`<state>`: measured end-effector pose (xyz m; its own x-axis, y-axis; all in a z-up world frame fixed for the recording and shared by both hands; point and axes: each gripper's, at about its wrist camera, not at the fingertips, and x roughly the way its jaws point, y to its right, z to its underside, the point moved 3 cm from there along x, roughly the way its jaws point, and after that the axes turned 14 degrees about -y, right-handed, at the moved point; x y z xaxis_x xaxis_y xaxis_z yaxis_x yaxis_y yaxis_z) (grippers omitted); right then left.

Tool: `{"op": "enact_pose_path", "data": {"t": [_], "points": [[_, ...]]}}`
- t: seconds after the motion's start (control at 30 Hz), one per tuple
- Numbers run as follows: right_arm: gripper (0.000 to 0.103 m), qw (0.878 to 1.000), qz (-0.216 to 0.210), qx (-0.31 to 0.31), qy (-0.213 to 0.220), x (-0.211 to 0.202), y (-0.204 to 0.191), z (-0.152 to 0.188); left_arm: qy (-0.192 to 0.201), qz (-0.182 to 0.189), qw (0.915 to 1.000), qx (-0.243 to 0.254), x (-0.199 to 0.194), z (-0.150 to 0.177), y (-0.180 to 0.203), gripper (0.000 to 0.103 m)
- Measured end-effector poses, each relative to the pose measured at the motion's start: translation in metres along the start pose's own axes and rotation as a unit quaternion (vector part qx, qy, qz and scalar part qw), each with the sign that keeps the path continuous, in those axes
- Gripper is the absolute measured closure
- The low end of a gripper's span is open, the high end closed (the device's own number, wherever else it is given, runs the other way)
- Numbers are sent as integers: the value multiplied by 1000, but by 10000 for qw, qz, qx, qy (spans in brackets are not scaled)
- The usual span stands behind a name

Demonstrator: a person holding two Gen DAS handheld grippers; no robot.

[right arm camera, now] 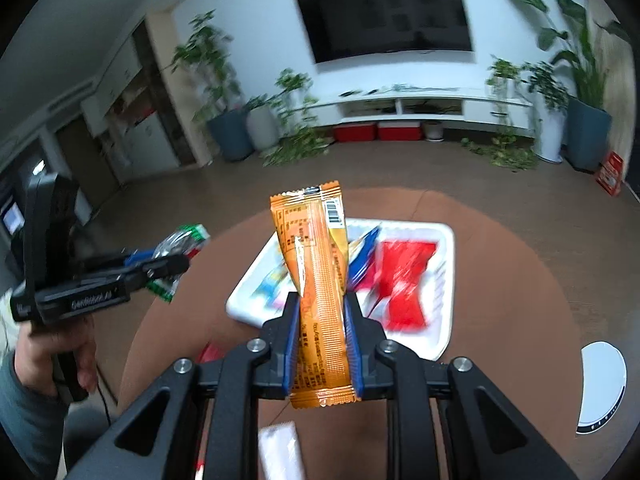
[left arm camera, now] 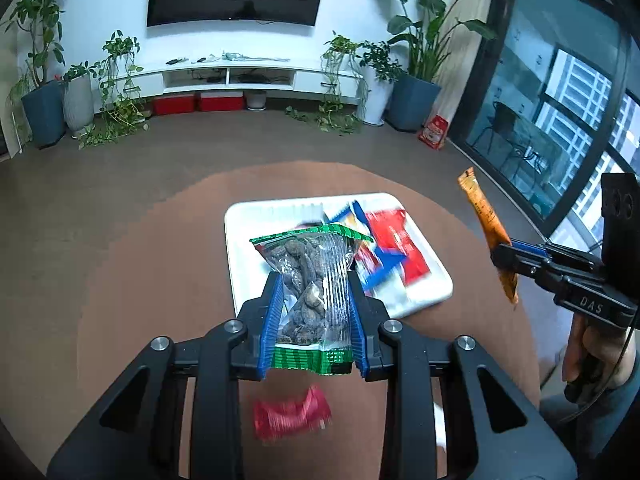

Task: Organize snacks
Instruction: 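Carry both held snacks into the white tray and open both tools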

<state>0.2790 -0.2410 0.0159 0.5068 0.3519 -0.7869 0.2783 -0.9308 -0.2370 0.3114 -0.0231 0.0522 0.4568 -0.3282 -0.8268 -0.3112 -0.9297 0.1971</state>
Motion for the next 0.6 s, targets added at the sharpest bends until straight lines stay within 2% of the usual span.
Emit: {"op": "enact_pose_path", "data": {"t": [0.13, 0.3, 0.6], "points": [[80, 9996, 24, 260, -115, 34, 23, -30, -52, -60, 9999, -109, 23, -32, -5, 75], [80, 9985, 151, 358, -373, 79, 35, -49, -246, -119, 9992, -285, 69, -58, -11, 75], [80, 9959, 249, 410, -772, 117, 41, -39, -524, -94, 9973, -514, 138, -62, -6, 74]]}}
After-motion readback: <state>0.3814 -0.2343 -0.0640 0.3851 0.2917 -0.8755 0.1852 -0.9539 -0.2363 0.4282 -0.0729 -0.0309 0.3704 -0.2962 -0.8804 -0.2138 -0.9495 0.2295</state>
